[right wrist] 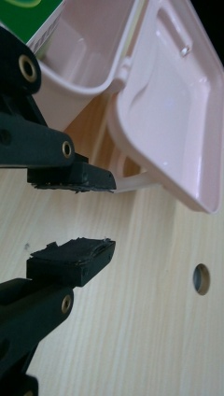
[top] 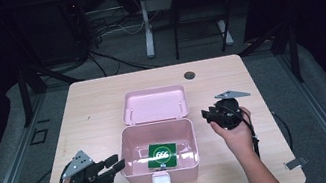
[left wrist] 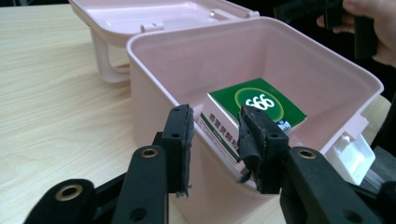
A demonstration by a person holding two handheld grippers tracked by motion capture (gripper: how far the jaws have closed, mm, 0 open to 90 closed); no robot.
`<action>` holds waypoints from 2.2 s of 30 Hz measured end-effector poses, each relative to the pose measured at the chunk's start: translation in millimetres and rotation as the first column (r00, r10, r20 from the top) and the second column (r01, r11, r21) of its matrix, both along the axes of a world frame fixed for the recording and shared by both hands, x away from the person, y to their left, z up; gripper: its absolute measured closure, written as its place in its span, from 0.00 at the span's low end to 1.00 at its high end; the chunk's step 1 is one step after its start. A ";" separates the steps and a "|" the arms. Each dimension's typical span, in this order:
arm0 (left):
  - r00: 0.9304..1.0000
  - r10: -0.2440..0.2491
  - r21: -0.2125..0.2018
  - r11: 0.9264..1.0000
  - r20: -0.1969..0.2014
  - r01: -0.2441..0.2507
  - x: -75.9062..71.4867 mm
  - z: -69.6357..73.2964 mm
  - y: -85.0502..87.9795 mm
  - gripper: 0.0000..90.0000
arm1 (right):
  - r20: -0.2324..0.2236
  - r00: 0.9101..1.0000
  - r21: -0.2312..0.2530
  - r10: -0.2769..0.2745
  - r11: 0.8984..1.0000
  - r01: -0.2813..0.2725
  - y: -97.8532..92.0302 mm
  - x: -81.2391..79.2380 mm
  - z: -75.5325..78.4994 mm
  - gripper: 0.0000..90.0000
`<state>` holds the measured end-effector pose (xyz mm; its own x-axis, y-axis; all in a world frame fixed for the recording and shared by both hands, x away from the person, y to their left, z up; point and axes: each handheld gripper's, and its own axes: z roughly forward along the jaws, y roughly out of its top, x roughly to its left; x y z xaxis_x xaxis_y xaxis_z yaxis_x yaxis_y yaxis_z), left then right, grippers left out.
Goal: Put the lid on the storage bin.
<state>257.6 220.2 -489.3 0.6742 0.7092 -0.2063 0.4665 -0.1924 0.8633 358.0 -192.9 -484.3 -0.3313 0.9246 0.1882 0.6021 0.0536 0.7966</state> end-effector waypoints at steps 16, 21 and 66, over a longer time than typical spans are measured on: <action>1.000 0.010 0.020 1.000 0.004 -0.010 -2.2 -4.6 -1.3 0.79 | -0.059 0.998 0.052 0.034 0.998 -0.031 15.8 39.6 26.0 0.70; 1.000 0.012 0.020 1.000 0.013 -0.012 -3.9 -5.2 -1.6 0.79 | -0.111 0.994 0.049 -0.002 0.999 0.007 17.9 59.9 31.6 0.73; 0.999 0.008 0.031 0.999 0.040 -0.010 -5.2 -7.9 -4.4 0.74 | -0.279 0.955 -0.033 -0.105 0.995 0.100 57.4 129.8 4.0 0.80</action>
<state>252.4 215.8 -497.1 0.6749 0.7210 -0.1568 0.4337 -0.2158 0.8748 487.8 -135.5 -480.3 -0.1714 0.9548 0.2430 0.8038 -0.0071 0.5949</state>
